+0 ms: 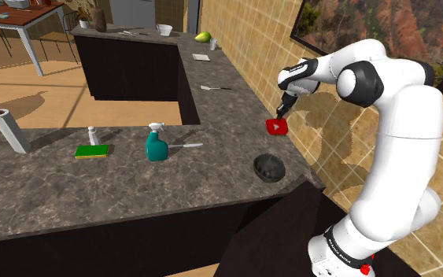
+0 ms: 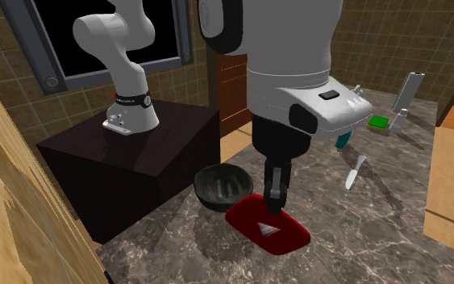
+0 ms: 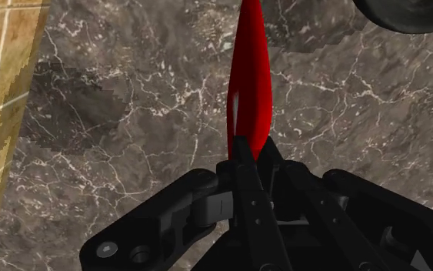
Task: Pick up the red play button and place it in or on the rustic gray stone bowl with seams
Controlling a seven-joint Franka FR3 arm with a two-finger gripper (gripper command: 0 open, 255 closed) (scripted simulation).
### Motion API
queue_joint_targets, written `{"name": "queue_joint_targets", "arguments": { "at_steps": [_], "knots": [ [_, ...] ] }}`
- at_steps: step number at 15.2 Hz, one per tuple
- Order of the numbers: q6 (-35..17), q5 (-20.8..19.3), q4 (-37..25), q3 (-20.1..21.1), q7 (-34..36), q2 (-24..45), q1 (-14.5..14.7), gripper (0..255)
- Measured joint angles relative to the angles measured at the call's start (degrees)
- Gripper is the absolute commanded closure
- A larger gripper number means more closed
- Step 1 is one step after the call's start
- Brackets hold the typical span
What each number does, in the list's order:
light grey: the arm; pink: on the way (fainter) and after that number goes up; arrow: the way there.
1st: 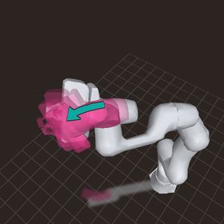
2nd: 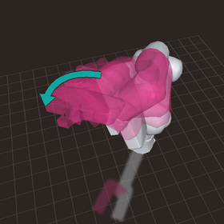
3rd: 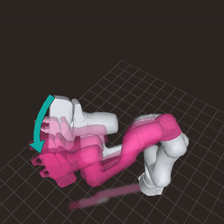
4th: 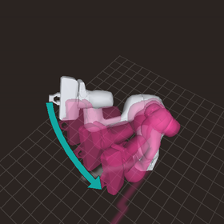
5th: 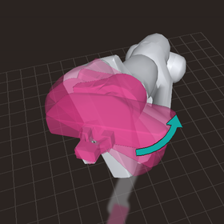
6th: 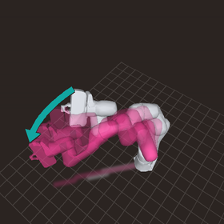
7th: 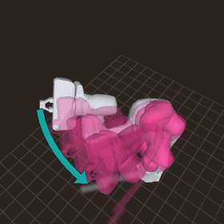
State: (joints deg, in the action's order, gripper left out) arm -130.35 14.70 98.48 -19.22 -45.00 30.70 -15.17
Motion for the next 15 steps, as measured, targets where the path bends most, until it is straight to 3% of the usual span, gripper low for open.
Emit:
{"name": "queue_joint_targets", "arguments": {
  "at_steps": [2, 6, 15],
  "knots": [
    [0.0, -0.5, 1.8, -0.3, 0.3, -1.8, 0.6, 255],
    [-3.2, -2.7, 12.0, -1.3, 2.3, -9.3, 3.6, 255],
    [-7.4, -12.8, 35.7, -2.5, 12.1, -30.6, 9.5, 255]
  ]
}}
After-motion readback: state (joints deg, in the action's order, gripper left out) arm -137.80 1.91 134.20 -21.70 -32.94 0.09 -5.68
